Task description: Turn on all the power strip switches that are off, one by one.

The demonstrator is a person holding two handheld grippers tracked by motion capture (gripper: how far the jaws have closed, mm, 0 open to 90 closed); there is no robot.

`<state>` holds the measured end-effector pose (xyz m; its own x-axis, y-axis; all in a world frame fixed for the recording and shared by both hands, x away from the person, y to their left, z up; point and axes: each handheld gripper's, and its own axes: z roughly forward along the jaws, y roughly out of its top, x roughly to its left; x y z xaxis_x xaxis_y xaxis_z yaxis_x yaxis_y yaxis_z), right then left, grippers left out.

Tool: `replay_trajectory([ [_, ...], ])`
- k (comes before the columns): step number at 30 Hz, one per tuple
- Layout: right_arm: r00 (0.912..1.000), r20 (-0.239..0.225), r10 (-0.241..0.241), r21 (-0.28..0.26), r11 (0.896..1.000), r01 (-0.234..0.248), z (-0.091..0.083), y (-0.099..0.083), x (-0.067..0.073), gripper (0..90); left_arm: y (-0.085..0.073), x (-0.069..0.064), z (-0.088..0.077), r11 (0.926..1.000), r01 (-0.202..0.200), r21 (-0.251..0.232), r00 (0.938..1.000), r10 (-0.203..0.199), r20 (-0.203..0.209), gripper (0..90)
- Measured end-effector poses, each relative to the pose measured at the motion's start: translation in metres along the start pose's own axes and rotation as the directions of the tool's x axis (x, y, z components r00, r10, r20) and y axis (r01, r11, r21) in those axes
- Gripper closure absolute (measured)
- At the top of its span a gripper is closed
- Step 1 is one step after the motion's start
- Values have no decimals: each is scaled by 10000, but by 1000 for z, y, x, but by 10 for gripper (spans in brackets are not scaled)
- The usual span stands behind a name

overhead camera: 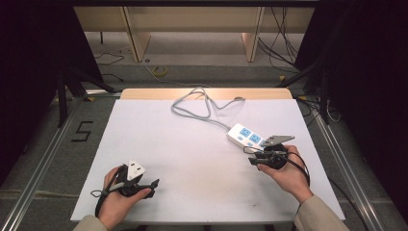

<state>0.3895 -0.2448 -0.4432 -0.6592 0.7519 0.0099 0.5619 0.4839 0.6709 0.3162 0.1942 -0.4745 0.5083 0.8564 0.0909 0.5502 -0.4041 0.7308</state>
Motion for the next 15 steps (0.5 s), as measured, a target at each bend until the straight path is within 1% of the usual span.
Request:
replay_trajectory([
  [11, 9998, -159, -124, -322, 9994, 119, -4, -14, 9, 577, 0, 0, 0, 10000, 33, 19, 10000, -32, -5, 221],
  [15, 9997, -223, -69, -465, 9989, 58, -5, -20, 12, 571, 0, 0, 0, 10000, 35, 23, 10000, -35, -8, 221],
])
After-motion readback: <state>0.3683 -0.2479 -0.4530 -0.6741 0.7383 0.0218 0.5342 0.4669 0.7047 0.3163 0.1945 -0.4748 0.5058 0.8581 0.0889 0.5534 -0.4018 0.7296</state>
